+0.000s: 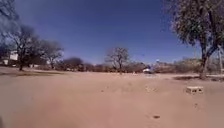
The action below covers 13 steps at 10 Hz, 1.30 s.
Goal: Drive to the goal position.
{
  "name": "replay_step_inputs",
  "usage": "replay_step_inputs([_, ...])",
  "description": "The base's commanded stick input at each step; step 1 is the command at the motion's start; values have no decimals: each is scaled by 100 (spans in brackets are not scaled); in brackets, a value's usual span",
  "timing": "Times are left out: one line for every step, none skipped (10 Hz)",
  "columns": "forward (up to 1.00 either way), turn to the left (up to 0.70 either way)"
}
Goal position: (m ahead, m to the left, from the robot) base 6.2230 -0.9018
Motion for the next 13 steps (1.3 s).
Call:
replay_step_inputs([100, 0])
replay_step_inputs([100, 0])
replay_step_inputs([100, 0])
replay_step_inputs([100, 0])
replay_step_inputs([100, 0])
replay_step_inputs([100, 0])
replay_step_inputs([100, 0])
replay_step_inputs([100, 0])
replay_step_inputs([100, 0])
replay_step_inputs([100, 0])
replay_step_inputs([100, -2])
replay_step_inputs([100, -25])
replay_step_inputs([100, -27])
